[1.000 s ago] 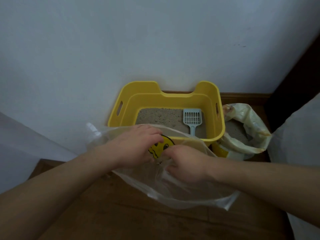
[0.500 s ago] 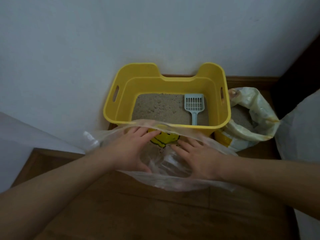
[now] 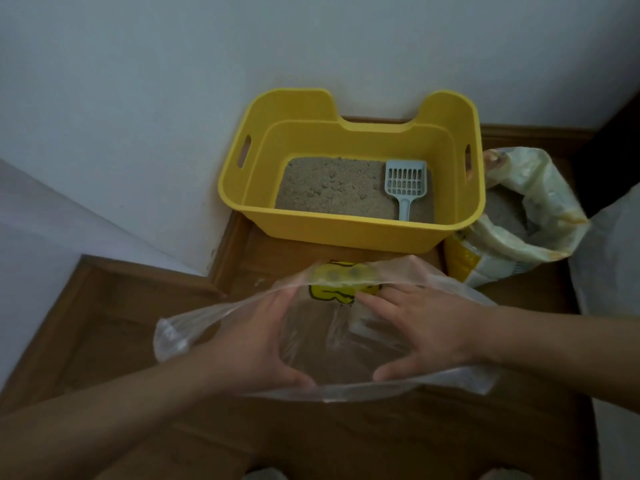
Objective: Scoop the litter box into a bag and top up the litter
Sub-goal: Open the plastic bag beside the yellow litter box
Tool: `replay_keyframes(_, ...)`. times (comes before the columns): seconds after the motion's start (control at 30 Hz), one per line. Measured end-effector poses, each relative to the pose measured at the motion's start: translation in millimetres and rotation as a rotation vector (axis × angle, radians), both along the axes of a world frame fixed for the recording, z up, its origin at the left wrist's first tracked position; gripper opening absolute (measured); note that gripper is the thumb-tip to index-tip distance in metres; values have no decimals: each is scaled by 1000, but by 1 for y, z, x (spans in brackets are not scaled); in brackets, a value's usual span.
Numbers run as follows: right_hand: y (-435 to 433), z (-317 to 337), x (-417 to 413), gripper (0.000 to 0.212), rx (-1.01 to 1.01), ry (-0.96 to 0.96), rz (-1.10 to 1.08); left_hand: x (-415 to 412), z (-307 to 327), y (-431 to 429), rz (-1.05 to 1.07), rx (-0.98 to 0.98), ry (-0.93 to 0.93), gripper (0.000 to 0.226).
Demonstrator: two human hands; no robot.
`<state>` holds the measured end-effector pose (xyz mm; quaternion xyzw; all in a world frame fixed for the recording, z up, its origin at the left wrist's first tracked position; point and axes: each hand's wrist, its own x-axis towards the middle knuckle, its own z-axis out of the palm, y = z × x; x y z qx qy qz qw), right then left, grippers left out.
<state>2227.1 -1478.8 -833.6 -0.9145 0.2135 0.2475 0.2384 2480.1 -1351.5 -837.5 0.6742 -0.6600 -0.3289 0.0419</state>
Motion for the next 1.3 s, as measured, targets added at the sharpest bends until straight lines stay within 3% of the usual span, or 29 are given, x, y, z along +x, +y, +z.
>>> replay_keyframes(0.17,-18,-26,8,114,-138,-8,85,5,-19,-32,-37,34,47,141)
replay_keyframes(0.37,-42,-39,-4,102,-75,49,-4,7,-47,-49,-69,31,61,133)
replay_keyframes(0.6,-47,-38,-4,87,-150,10,-19,13,-59,-58,-123,27,43,121)
replay_keyframes(0.77,-48,-39,11,44,-329,-245,104,2,-38,-73,-198,-163,-107,70)
replay_keyframes(0.9,-43,-43,25,23,-355,-231,156,-10,-36,-92,-364,-212,-108,35)
replay_keyframes(1.0,-41,-48,28,21,-350,-199,134,-21,-36,-101,-522,-181,-175,22)
replay_keyframes(1.13,-51,-47,21,13,-183,-326,14,-25,-42,-103,-599,-84,-232,29)
replay_keyframes(1.3,-51,-37,8,18,-71,-499,-6,-16,-38,-113,-603,52,-353,56)
